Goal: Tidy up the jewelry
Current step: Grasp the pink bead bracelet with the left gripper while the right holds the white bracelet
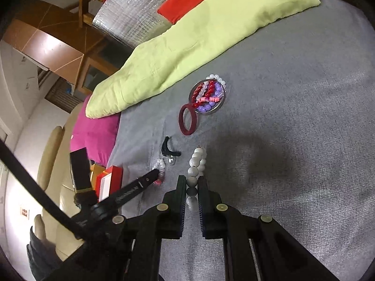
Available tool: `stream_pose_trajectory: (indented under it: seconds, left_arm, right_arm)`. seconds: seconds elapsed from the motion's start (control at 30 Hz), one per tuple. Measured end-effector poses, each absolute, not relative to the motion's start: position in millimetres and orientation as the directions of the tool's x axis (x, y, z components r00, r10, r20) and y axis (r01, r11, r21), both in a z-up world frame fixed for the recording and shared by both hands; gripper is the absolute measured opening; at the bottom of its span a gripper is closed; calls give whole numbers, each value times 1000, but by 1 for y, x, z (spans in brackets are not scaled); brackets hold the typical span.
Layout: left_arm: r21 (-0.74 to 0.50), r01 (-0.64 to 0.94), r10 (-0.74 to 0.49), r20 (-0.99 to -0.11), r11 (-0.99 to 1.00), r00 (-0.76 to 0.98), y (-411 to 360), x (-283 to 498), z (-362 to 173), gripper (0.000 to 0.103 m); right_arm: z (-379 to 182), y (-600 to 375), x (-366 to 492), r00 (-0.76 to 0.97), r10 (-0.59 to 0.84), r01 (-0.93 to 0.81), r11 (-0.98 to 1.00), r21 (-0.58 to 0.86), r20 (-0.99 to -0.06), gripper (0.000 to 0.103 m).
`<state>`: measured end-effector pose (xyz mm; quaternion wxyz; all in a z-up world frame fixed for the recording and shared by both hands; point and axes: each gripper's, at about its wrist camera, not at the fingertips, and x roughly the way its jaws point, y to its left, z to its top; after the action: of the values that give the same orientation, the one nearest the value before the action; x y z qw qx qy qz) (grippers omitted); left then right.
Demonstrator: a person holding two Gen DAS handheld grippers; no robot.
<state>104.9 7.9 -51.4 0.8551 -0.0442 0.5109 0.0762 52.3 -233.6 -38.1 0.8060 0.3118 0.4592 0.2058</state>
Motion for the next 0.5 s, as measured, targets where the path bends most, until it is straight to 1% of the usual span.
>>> stream_pose_trajectory:
  seconds: [0.03, 0.13, 0.5]
  left_arm:
    - [11, -172, 92, -878, 985, 470, 9, 103, -50, 7]
    - [-73, -159, 13, -875, 985, 485, 21, 90, -44, 7]
    - [-165, -131, -55, -801, 978, 596, 47, 33, 4, 7]
  right_arm:
    - [-37, -233, 52, 494, 621, -49, 719, 693, -609, 11]
    - [-34, -231, 51, 498, 622, -62, 721, 690, -604, 11]
    - [-29, -233, 45, 514, 622, -74, 718, 692, -590, 11]
